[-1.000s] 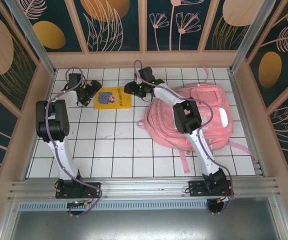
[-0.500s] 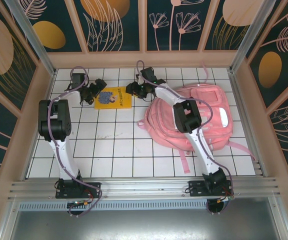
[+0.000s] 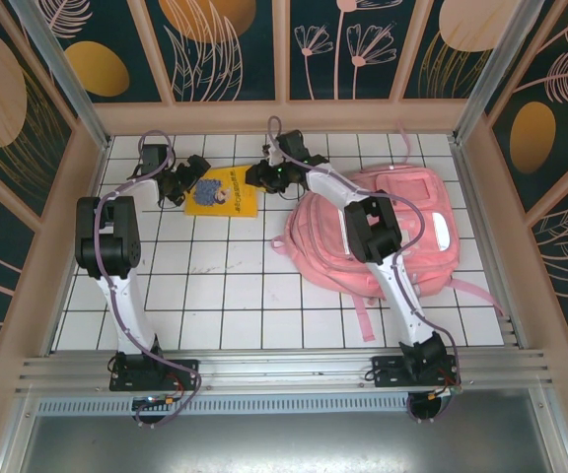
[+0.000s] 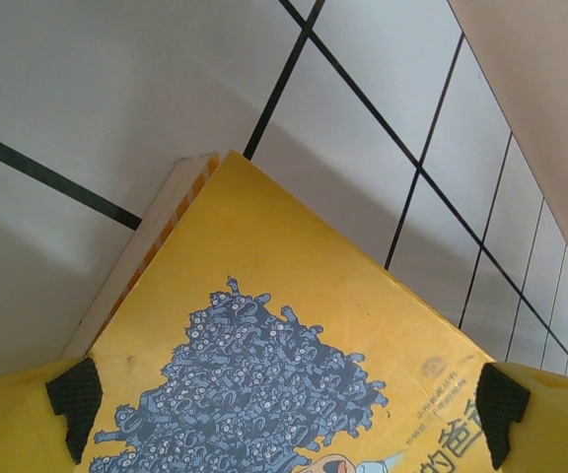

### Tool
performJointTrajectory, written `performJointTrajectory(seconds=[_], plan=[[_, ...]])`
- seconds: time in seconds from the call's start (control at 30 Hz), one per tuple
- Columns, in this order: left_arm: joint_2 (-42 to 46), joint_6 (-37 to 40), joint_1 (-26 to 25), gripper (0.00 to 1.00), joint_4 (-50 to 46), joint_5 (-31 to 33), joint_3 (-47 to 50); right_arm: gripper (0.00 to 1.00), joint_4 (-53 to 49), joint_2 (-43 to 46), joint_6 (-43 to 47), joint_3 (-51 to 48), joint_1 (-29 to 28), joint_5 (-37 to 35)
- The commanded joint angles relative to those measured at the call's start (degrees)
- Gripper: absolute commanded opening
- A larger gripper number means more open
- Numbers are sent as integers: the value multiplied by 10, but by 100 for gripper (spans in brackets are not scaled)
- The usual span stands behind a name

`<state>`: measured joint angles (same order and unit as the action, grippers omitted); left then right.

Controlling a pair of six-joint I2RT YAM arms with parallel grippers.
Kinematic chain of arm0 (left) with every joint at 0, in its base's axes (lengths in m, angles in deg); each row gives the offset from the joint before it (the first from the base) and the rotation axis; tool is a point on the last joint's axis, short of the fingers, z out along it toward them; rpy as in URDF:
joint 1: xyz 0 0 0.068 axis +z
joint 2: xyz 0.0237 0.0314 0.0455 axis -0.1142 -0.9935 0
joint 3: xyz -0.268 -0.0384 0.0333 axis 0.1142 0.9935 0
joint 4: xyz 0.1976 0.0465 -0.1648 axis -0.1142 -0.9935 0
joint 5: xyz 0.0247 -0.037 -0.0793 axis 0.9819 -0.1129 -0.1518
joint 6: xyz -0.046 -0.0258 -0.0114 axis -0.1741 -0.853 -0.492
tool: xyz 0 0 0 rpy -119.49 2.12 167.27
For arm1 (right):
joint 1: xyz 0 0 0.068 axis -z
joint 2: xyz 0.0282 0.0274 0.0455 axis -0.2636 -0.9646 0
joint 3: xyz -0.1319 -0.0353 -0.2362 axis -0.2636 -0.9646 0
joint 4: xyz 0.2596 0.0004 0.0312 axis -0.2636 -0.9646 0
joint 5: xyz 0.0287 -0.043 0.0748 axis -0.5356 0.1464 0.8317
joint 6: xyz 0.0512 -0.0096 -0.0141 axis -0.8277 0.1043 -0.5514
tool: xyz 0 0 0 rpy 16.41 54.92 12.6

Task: Pack the student bag

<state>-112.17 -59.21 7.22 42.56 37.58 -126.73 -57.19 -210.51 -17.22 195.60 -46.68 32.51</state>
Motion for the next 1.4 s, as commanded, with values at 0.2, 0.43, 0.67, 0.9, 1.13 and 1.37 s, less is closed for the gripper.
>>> performJointTrajectory(seconds=[0.2,0.43,0.67,0.9,1.13,1.37], plan=[[-4,-10,-16,98,-5,-45,17,30,-7,7,39,6,-21,-1],[46,11,-9,99,-84,36,11,13,-21,-2,34,16,-21,-19],[208,-48,43,99,-131,138,91,4,39,46,-28,-62,-22,-1],[339,-154,43,98,-77,44,277,7,136,89,-164,-154,-26,11],[409,-280,21,98,103,3,437,7,209,123,-274,-205,-40,18],[358,-337,7,96,233,-19,469,7,233,142,-302,-224,-65,17]])
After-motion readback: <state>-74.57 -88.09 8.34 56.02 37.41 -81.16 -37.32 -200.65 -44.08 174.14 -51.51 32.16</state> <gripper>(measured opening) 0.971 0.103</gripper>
